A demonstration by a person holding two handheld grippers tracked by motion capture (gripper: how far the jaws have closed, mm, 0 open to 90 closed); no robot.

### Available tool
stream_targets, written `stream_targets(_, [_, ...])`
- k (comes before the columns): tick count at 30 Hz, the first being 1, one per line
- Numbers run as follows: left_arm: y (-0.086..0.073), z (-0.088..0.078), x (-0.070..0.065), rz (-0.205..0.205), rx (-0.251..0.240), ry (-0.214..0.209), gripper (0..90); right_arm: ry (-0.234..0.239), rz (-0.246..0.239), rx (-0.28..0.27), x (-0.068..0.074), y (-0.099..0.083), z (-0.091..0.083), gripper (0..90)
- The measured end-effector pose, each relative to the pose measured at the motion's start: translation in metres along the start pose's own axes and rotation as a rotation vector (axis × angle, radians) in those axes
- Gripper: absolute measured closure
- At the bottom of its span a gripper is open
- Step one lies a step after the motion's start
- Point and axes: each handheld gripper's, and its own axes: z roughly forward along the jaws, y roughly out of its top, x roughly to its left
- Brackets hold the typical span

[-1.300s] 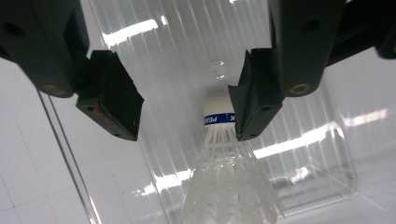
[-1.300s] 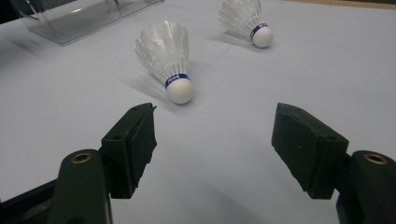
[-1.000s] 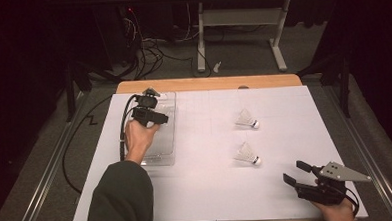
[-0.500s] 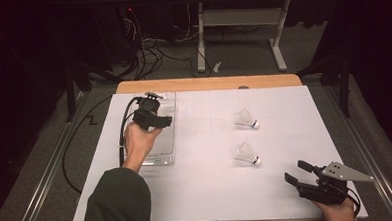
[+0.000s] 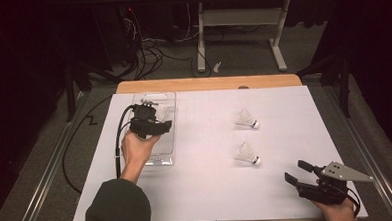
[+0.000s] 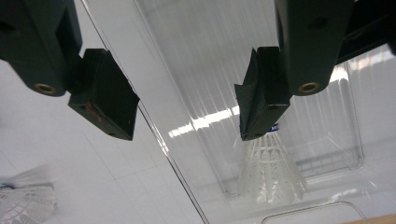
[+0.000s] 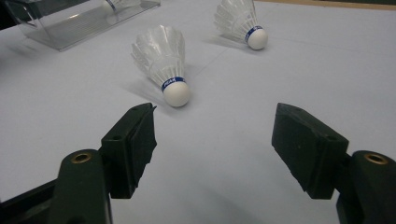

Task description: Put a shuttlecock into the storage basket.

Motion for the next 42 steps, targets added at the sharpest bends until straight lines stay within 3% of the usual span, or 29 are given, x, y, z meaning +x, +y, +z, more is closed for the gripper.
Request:
stream_targets(11, [-0.016,-0.011,0.001,0.016,-0.019,0.014,38.5,-0.004,0.001,-0.006,-0.001,0.000,-0.001,30.6])
stream_targets(21, [-0.028,-0.025,0.001,0.018,-0.076,0.002,37.6,-0.010,-0.007,-0.003,-0.001,0.001,0.001,30.7])
stream_targets(25, [-0.035,-0.030,-0.001,0.040,-0.092,0.002,37.4,-0.023,-0.010,-0.006,-0.003,0.002,0.005,30.9])
stream_targets(35, [-0.051,-0.036,-0.001,0.030,-0.139,-0.037,37.8,-0.022,-0.031,-0.025,-0.003,0.004,0.007,31.6])
stream_targets(42, [-0.062,-0.047,-0.004,0.037,-0.182,-0.052,38.1,-0.031,-0.016,-0.040,-0.004,0.004,0.005,31.6])
